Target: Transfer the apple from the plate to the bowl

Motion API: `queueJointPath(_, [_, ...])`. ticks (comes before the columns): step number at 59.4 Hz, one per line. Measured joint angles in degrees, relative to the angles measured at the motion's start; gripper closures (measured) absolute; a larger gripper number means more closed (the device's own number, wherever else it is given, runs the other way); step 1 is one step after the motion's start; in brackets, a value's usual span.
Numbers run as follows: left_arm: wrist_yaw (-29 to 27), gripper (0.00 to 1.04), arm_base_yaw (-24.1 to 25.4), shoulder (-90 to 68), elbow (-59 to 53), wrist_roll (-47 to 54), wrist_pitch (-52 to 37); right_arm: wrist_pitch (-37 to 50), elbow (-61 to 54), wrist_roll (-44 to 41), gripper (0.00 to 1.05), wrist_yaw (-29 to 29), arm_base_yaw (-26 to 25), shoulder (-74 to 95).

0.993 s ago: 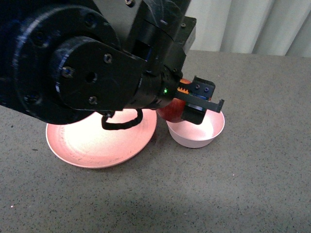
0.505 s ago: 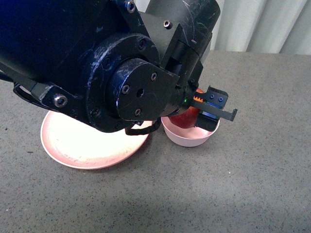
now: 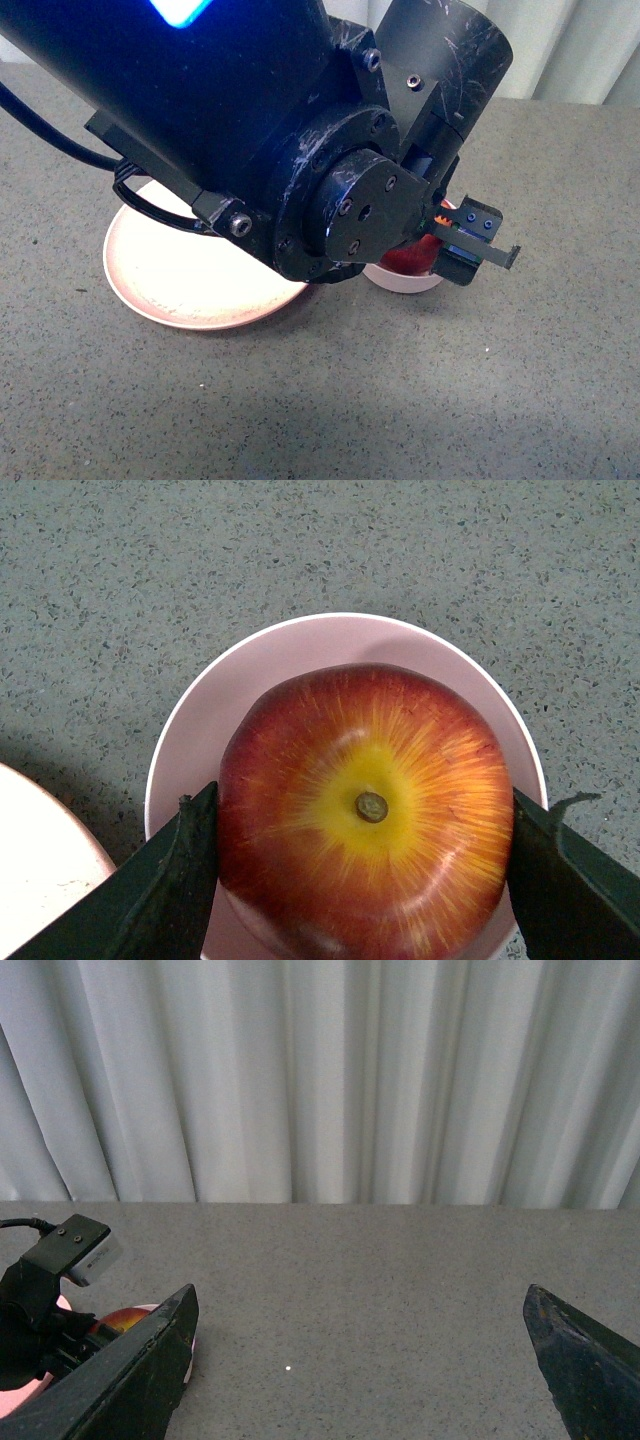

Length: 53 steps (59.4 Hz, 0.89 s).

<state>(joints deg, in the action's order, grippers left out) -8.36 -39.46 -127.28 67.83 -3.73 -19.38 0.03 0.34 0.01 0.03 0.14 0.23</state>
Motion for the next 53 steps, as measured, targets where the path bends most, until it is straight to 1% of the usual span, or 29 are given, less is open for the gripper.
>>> queueJointPath(4, [-0.1, 0.18, 0.0, 0.0, 0.0, 0.2, 0.1, 0.0, 0.0, 0.0, 0.09, 0.0, 0.0, 0.0])
queueJointPath(5, [-0.1, 0.16, 0.0, 0.0, 0.0, 0.2, 0.1, 0.0, 0.0, 0.0, 0.09, 0.0, 0.0, 0.0])
queueJointPath(8, [0.0, 0.06, 0.0, 0.0, 0.0, 0.2, 0.0, 0.0, 0.0, 0.0, 0.09, 0.0, 0.0, 0.0])
queueJointPath(9, [-0.1, 0.05, 0.0, 0.0, 0.0, 0.2, 0.0, 0.0, 0.0, 0.0, 0.09, 0.0, 0.0, 0.0])
queueJointPath(12, [0.0, 0.07, 0.1, 0.1, 0.0, 0.0, -0.4, 0.0, 0.0, 0.0, 0.09, 0.0, 0.0, 0.0])
queueJointPath(21, [0.3, 0.07, 0.9, 2.0, -1.6, -0.8, -1.4, 0.0, 0.0, 0.0, 0.09, 0.0, 0.0, 0.0])
queueJointPath(25, [-1.6, 0.07, 2.1, 4.4, -4.3, -1.7, -4.9, 0.0, 0.0, 0.0, 0.09, 0.0, 0.0, 0.0])
queueJointPath(34, [-3.0, 0.07, 6.0, 9.8, -11.8, -3.1, -11.6, 0.0, 0.0, 0.0, 0.09, 0.0, 0.0, 0.0])
queueJointPath(46, [-3.3, 0.07, 12.3, 14.8, -22.2, -5.2, -16.4, 0.0, 0.0, 0.0, 0.09, 0.0, 0.0, 0.0])
queueJointPath(53, [-5.2, 0.07, 15.2, 19.0, -29.3, -5.2, -23.3, 0.0, 0.0, 0.0, 0.09, 0.0, 0.0, 0.0])
